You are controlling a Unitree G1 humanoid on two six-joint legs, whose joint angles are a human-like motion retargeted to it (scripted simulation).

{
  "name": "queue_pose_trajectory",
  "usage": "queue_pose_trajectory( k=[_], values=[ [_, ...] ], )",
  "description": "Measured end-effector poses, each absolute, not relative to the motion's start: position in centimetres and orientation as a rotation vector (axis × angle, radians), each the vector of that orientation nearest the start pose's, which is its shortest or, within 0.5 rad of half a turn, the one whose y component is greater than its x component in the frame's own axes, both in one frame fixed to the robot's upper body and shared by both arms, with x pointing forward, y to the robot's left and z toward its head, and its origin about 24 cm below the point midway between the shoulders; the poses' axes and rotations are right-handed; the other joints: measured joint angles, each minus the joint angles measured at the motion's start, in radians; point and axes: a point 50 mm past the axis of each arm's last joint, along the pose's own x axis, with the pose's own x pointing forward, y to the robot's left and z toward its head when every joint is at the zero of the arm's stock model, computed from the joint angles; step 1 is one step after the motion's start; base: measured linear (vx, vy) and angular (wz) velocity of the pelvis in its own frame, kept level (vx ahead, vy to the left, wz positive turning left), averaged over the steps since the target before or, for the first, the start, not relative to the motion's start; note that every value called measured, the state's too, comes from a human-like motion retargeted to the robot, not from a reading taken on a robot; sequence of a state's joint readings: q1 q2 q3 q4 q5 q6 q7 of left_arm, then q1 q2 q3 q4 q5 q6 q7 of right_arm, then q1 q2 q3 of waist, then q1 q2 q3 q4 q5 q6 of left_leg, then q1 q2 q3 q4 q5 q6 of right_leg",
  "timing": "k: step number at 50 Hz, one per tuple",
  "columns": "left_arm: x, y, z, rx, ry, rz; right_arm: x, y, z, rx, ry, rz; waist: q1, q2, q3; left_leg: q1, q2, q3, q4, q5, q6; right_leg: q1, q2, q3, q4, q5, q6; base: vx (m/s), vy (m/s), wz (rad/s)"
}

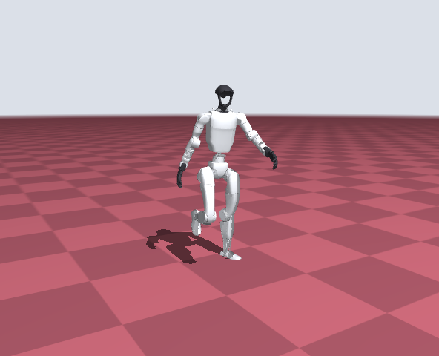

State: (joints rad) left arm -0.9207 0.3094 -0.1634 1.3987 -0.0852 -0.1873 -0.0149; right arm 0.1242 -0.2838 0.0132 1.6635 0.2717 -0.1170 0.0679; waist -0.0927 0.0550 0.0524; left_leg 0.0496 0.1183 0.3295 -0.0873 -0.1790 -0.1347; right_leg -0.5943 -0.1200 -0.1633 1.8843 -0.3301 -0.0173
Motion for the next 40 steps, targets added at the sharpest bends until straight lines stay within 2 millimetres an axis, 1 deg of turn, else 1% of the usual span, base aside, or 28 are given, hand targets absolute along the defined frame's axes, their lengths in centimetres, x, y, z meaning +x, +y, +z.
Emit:
queue_pose_trajectory(
  k=[2, 3, 5, 7, 8, 10, 12, 13, 15, 17, 18, 19, 20, 21, 22, 23, 24, 25, 26, 27, 28, 30, 32, 33, 35, 37, 38, 40],
  values=[
    [40.5, 19.5, 10.8, 0.379, 0.122, -0.009, -9.1, -27.2, -14.9, 0.050, 1.658, -0.487, -0.055, 0.024, 0.007, 0.014, 0.012, -0.041, 0.000, -0.025, 0.023, -0.104, -0.025, -0.036, 0.142, -0.047, -0.022, 0.50, 0.06, 0.97],
    [41.2, 19.0, 13.2, 0.406, 0.050, -0.016, -10.7, -27.3, -14.4, 0.073, 1.672, -0.522, -0.079, 0.033, 0.011, 0.025, 0.017, -0.060, 0.000, -0.035, 0.033, -0.143, -0.040, -0.052, 0.192, -0.068, -0.031, 0.52, 0.03, 0.95],
    [42.2, 18.2, 17.1, 0.468, -0.062, -0.026, -13.6, -27.2, -13.5, 0.116, 1.706, -0.567, -0.115, 0.038, 0.016, 0.052, 0.019, -0.088, 0.000, -0.050, 0.049, -0.207, -0.064, -0.071, 0.248, -0.098, -0.039, 0.53, -0.02, 0.85],
    [42.6, 17.6, 19.6, 0.512, -0.126, -0.033, -15.7, -26.4, -12.9, 0.148, 1.758, -0.557, -0.138, 0.032, 0.019, 0.084, 0.015, -0.110, 0.000, -0.060, 0.058, -0.247, -0.076, -0.076, 0.233, -0.115, -0.032, 0.55, -0.07, 0.71],
    [42.7, 17.3, 20.4, 0.518, -0.146, -0.037, -16.4, -26.0, -12.7, 0.162, 1.784, -0.540, -0.145, 0.028, 0.021, 0.102, 0.012, -0.119, 0.000, -0.066, 0.062, -0.257, -0.081, -0.077, 0.204, -0.121, -0.027, 0.55, -0.09, 0.60],
    [42.8, 16.6, 21.0, 0.493, -0.163, -0.050, -17.3, -25.2, -12.5, 0.185, 1.825, -0.500, -0.149, 0.022, 0.018, 0.134, 0.007, -0.131, 0.000, -0.078, 0.070, -0.263, -0.096, -0.083, 0.105, -0.129, -0.023, 0.55, -0.10, 0.42],
    [42.7, 16.0, 20.3, 0.432, -0.156, -0.072, -16.6, -24.8, -13.0, 0.200, 1.820, -0.470, -0.139, 0.019, 0.010, 0.160, -0.002, -0.132, 0.000, -0.092, 0.077, -0.246, -0.120, -0.095, -0.055, -0.137, -0.029, 0.53, -0.11, 0.13],
    [42.6, 15.7, 19.5, 0.400, -0.145, -0.087, -15.8, -24.7, -13.3, 0.203, 1.802, -0.460, -0.131, 0.018, 0.004, 0.170, -0.007, -0.128, 0.000, -0.100, 0.079, -0.230, -0.131, -0.105, -0.157, -0.141, -0.033, 0.52, -0.12, -0.07],
    [42.1, 15.3, 17.0, 0.343, -0.108, -0.125, -13.3, -24.7, -14.3, 0.196, 1.736, -0.447, -0.109, 0.021, -0.013, 0.182, -0.015, -0.117, 0.000, -0.112, 0.077, -0.179, -0.144, -0.136, -0.415, -0.143, -0.040, 0.51, -0.12, -0.23],
    [40.9, 15.1, 12.9, 0.282, -0.039, -0.173, -9.5, -25.2, -15.3, 0.170, 1.632, -0.457, -0.088, 0.035, -0.032, 0.188, -0.014, -0.104, 0.008, -0.121, 0.068, -0.069, -0.120, -0.191, -0.807, -0.119, -0.027, 0.54, -0.15, -0.27],
    [40.0, 15.2, 10.3, 0.243, 0.011, -0.192, -7.3, -25.5, -15.7, 0.155, 1.572, -0.476, -0.082, 0.041, -0.036, 0.191, -0.013, -0.103, 0.027, -0.129, 0.064, 0.018, -0.088, -0.214, -1.062, -0.078, -0.006, 0.63, -0.17, 0.03],
    [38.9, 15.4, 7.7, 0.189, 0.073, -0.179, -5.0, -25.8, -16.1, 0.140, 1.516, -0.516, -0.086, 0.030, -0.012, 0.226, -0.022, -0.117, 0.047, -0.136, 0.065, 0.163, -0.053, -0.224, -1.371, 0.024, 0.027, 0.71, -0.19, 0.36],
    [37.5, 15.7, 4.9, 0.130, 0.143, -0.148, -2.5, -26.1, -16.2, 0.128, 1.461, -0.566, -0.095, 0.012, 0.026, 0.275, -0.037, -0.137, 0.068, -0.140, 0.069, 0.338, -0.016, -0.227, -1.706, 0.157, 0.067, 0.78, -0.25, 0.04],
    [35.8, 16.5, 1.8, 0.145, 0.251, -0.116, 0.3, -25.7, -16.5, 0.099, 1.433, -0.540, -0.069, -0.033, 0.065, 0.333, -0.075, -0.135, 0.088, -0.137, 0.084, 0.446, -0.017, -0.187, -1.866, 0.289, 0.114, 0.79, -0.30, -0.67],
    [33.7, 17.4, -1.4, 0.179, 0.368, -0.099, 3.1, -25.2, -16.5, 0.077, 1.392, -0.511, -0.033, -0.073, 0.094, 0.376, -0.108, -0.124, 0.116, -0.125, 0.101, 0.525, -0.020, -0.141, -1.972, 0.387, 0.155, 0.77, -0.34, -1.80],
    [30.7, 18.2, -4.9, 0.247, 0.507, -0.115, 6.1, -24.6, -16.4, 0.068, 1.327, -0.475, 0.024, -0.101, 0.105, 0.391, -0.132, -0.092, 0.164, -0.099, 0.120, 0.546, -0.025, -0.085, -1.972, 0.418, 0.186, 0.73, -0.34, -2.41],
    [27.1, 19.1, -8.2, 0.299, 0.648, -0.137, 9.2, -24.0, -16.0, 0.067, 1.236, -0.457, 0.083, -0.129, 0.116, 0.384, -0.154, -0.053, 0.254, -0.077, 0.127, 0.568, -0.039, -0.036, -1.957, 0.414, 0.207, 0.71, -0.32, -2.87],
    [23.0, 19.8, -11.1, 0.340, 0.791, -0.168, 12.4, -23.4, -15.3, 0.071, 1.132, -0.447, 0.142, -0.158, 0.128, 0.368, -0.174, -0.011, 0.365, -0.059, 0.128, 0.590, -0.056, 0.010, -1.936, 0.392, 0.224, 0.64, -0.27, -2.45],
    [18.5, 20.5, -13.4, 0.312, 0.944, -0.181, 15.6, -22.7, -14.4, 0.081, 1.046, -0.431, 0.167, -0.181, 0.117, 0.244, -0.151, 0.014, 0.631, -0.106, 0.126, 0.594, -0.073, 0.039, -1.928, 0.369, 0.216, 0.58, -0.22, -1.84],
    [14.0, 21.1, -15.1, 0.273, 1.082, -0.178, 18.8, -22.1, -13.1, 0.095, 0.952, -0.425, 0.187, -0.198, 0.101, 0.109, -0.123, 0.029, 0.897, -0.162, 0.132, 0.592, -0.085, 0.062, -1.924, 0.349, 0.209, 0.51, -0.14, -0.95],
    [9.8, 21.6, -16.2, 0.224, 1.191, -0.141, 22.0, -21.7, -11.5, 0.116, 0.845, -0.440, 0.196, -0.204, 0.072, -0.047, -0.083, 0.028, 1.164, -0.233, 0.155, 0.576, -0.088, 0.072, -1.929, 0.338, 0.204, 0.51, -0.08, -0.62],
    [2.4, 22.3, -17.1, 0.141, 1.357, -0.033, 27.7, -21.3, -7.3, 0.191, 0.622, -0.479, 0.230, -0.220, 0.049, -0.279, -0.038, 0.022, 1.578, -0.376, 0.220, 0.577, -0.100, 0.093, -1.943, 0.321, 0.204, 0.54, -0.01, -0.54],
    [-3.7, 22.9, -16.7, 0.071, 1.469, 0.051, 32.2, -21.0, -2.7, 0.266, 0.408, -0.494, 0.297, -0.243, 0.053, -0.432, -0.011, 0.039, 1.858, -0.474, 0.273, 0.596, -0.118, 0.130, -1.949, 0.306, 0.202, 0.58, 0.01, -0.82],
    [-6.3, 23.2, -16.3, 0.040, 1.510, 0.085, 33.9, -20.9, -0.4, 0.289, 0.310, -0.495, 0.334, -0.253, 0.054, -0.502, 0.005, 0.049, 1.967, -0.502, 0.289, 0.603, -0.125, 0.148, -1.949, 0.296, 0.197, 0.57, 0.02, -0.80],
    [-10.9, 23.8, -15.1, -0.016, 1.587, 0.144, 36.4, -21.0, 3.8, 0.289, 0.152, -0.487, 0.398, -0.266, 0.055, -0.636, 0.029, 0.056, 2.126, -0.532, 0.298, 0.620, -0.133, 0.171, -1.948, 0.269, 0.185, 0.57, 0.04, -0.58],
    [-14.8, 24.1, -13.7, -0.060, 1.681, 0.193, 38.1, -21.3, 7.0, 0.224, 0.079, -0.459, 0.440, -0.261, 0.060, -0.754, 0.039, 0.039, 2.199, -0.538, 0.289, 0.669, -0.124, 0.168, -1.972, 0.256, 0.157, 0.56, 0.07, -0.26],
    [-16.6, 24.0, -13.0, -0.080, 1.725, 0.208, 38.6, -21.3, 8.2, 0.179, 0.055, -0.443, 0.454, -0.260, 0.059, -0.801, 0.042, 0.036, 2.208, -0.538, 0.283, 0.687, -0.122, 0.168, -1.972, 0.247, 0.153, 0.56, 0.09, -0.23],
    [-19.3, 23.6, -11.8, -0.118, 1.806, 0.223, 39.6, -21.1, 10.1, 0.091, 0.032, -0.411, 0.471, -0.257, 0.054, -0.870, 0.061, 0.044, 2.179, -0.533, 0.279, 0.720, -0.119, 0.172, -1.972, 0.233, 0.145, 0.56, 0.10, -0.25]
  ],
)
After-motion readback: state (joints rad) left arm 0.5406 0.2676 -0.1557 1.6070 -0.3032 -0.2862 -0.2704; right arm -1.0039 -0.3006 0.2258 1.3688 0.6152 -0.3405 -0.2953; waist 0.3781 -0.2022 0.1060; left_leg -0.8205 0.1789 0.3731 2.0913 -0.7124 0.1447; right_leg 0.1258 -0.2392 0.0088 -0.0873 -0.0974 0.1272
